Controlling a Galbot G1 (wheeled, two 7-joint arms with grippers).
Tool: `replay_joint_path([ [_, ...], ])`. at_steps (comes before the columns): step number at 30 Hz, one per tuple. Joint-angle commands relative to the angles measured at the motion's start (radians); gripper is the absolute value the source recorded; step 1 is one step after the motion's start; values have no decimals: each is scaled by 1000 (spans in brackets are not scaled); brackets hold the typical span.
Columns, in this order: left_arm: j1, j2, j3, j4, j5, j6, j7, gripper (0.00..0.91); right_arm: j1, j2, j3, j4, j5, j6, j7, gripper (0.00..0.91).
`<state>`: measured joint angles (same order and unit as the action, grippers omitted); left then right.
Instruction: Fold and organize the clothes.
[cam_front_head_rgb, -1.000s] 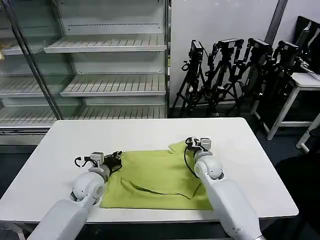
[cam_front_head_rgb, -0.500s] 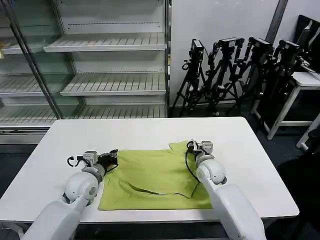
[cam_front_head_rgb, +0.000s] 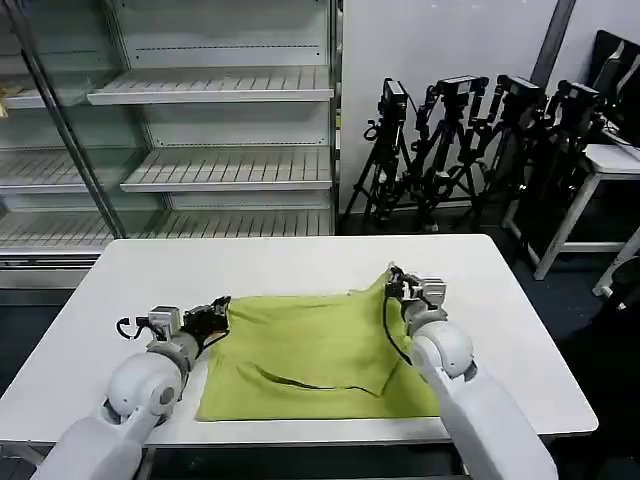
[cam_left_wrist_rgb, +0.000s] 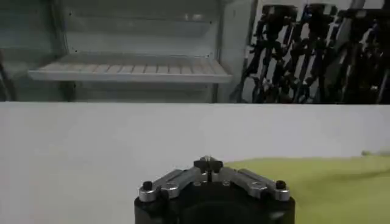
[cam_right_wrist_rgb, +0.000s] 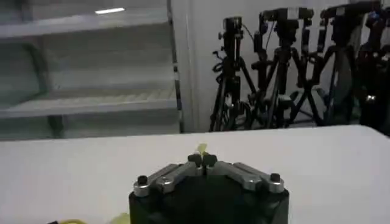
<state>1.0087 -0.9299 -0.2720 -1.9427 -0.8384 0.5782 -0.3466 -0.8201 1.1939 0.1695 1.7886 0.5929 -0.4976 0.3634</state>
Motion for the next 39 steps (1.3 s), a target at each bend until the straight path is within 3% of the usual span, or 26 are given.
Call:
replay_joint_path([
  [1, 157, 33, -51, -184, 52, -1, 23, 50, -218, -75, 60, 252, -6, 7, -7, 0],
  [15, 309, 53, -90, -269, 147, 0, 58, 50, -497, -98, 148, 401, -99, 29, -55, 0],
  [38, 420, 62, -103, -235, 268, 0, 100, 50, -605, -40, 171, 385, -164, -19, -47, 0],
  [39, 421, 62, -101, -235, 272, 0, 100, 111, -603, -38, 170, 384, -165, -26, -45, 81],
])
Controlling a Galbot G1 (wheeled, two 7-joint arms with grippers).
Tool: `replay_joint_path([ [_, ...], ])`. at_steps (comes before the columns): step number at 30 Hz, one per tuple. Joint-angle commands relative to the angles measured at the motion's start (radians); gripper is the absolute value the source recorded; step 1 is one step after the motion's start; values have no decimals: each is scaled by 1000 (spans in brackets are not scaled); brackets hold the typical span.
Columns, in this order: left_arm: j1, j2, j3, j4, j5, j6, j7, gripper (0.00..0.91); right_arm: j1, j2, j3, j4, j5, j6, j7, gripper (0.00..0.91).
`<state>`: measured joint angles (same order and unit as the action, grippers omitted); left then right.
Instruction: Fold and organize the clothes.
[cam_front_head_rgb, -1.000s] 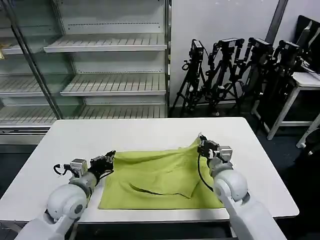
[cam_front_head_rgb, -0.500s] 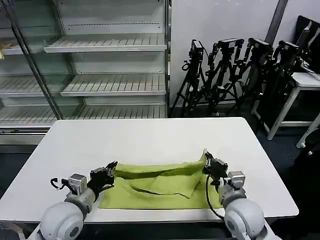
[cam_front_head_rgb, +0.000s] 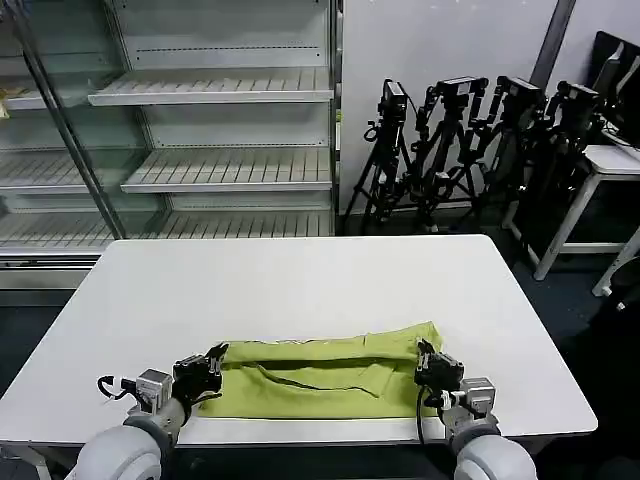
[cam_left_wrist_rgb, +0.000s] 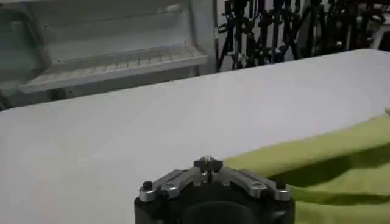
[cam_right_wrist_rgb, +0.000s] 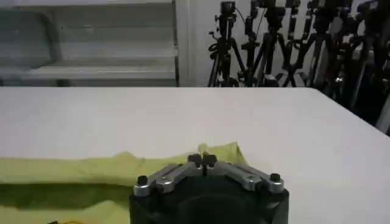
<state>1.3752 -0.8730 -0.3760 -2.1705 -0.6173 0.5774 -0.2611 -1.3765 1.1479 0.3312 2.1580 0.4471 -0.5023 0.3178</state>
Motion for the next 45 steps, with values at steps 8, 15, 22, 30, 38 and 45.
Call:
replay_joint_path([
  [8, 47, -26, 4, -36, 52, 0, 8, 907, -52, 21, 13, 40, -41, -32, 3, 907],
  [15, 51, -106, 6, -44, 24, -1, -112, 907, -105, 24, 60, 106, -45, -30, 5, 907],
  [22, 52, -183, 42, -1, -17, 1, -163, 907, -172, 39, 96, 153, -47, -29, 5, 907],
  [30, 18, -209, 54, 44, -108, 1, -176, 907, -217, 45, 119, 168, -64, -15, -12, 907],
  [38, 19, -219, 48, 45, -157, 0, -175, 71, -226, 46, 127, 178, -63, -12, -17, 907],
  [45, 29, -229, 37, 47, -195, 0, -170, 60, -231, 49, 129, 187, -63, -14, -14, 907],
])
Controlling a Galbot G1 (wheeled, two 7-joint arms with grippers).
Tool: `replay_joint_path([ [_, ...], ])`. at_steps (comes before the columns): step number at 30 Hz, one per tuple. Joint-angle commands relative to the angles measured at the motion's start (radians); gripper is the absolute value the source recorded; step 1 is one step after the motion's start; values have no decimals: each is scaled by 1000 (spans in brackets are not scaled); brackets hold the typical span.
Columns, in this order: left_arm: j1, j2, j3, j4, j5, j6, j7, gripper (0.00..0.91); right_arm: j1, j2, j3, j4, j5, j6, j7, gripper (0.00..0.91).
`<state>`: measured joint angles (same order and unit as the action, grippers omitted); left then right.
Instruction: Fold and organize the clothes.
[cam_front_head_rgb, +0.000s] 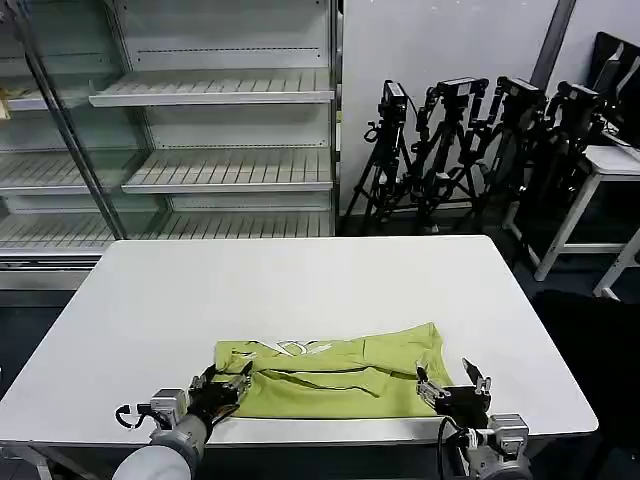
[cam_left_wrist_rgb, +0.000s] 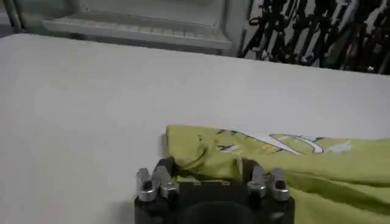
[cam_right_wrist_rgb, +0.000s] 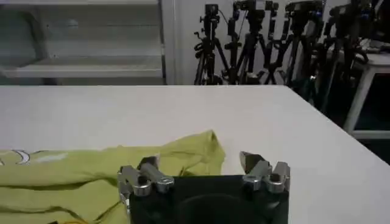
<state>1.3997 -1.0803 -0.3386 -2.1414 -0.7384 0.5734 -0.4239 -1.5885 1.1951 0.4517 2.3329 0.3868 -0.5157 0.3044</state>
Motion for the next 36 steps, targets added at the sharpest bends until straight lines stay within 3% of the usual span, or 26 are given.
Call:
replay_joint_path([
  [1, 5, -23, -3, 20, -82, 4, -5, 60, -19, 2, 9, 13, -3, -1, 0, 907],
  [16, 38, -39, -163, -5, -406, 5, -21, 60, -45, 6, 32, 44, -16, 2, -12, 907],
  [30, -16, 138, -493, 105, -594, 7, -22, 60, -46, 15, 34, 49, -22, 5, -2, 907],
  [36, -32, 203, -567, 153, -655, 5, -4, 60, -49, 12, 35, 52, -22, 5, -2, 907],
])
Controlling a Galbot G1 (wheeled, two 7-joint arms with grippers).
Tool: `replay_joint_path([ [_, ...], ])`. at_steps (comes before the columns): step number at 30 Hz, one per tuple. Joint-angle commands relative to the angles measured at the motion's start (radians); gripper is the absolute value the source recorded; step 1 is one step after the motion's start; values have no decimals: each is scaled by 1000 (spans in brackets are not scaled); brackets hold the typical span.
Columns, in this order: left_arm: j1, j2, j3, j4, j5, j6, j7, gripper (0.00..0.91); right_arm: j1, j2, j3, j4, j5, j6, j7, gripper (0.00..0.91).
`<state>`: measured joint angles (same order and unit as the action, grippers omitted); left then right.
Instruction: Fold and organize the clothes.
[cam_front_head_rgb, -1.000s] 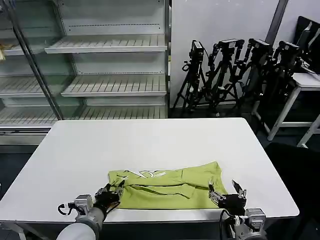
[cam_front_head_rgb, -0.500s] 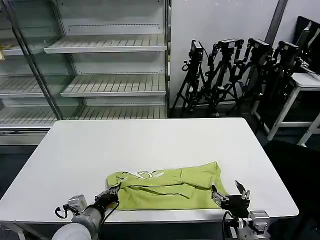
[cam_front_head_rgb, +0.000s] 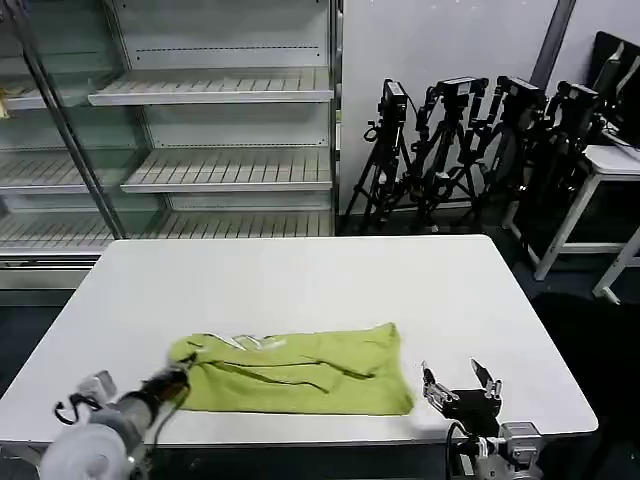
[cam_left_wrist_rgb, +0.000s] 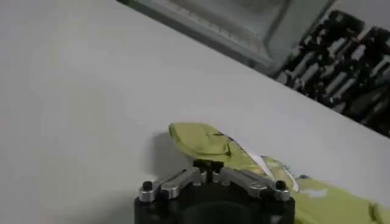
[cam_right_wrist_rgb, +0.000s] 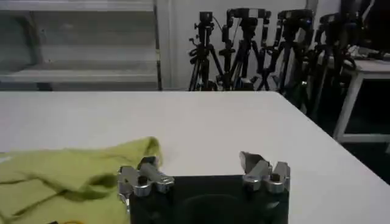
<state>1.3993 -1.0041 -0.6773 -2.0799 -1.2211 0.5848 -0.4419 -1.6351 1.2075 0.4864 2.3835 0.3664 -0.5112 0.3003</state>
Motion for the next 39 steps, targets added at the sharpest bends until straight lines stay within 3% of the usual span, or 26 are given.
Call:
replay_joint_path([
  [1, -32, 128, -230, 83, -194, -6, 13, 60, -3, 0, -2, 1, -2, 0, 3, 907],
  [12, -86, 76, -60, -91, -407, -11, -4, 50, -25, -11, 10, 24, -10, -9, 19, 907],
  [16, -109, 24, 27, -141, -424, -89, -3, 50, -51, -11, 31, 41, -13, -7, 20, 907],
  [23, -153, -32, 171, -157, -416, -134, -9, 50, -66, -10, 54, 43, -11, -2, 30, 907],
  [31, -180, -63, 407, -139, -84, -145, 43, 60, -79, 5, 47, 39, -21, 14, 29, 907],
  [39, -218, -118, 532, -69, 93, -152, 72, 50, -70, -1, 26, 32, -29, 19, 30, 907],
])
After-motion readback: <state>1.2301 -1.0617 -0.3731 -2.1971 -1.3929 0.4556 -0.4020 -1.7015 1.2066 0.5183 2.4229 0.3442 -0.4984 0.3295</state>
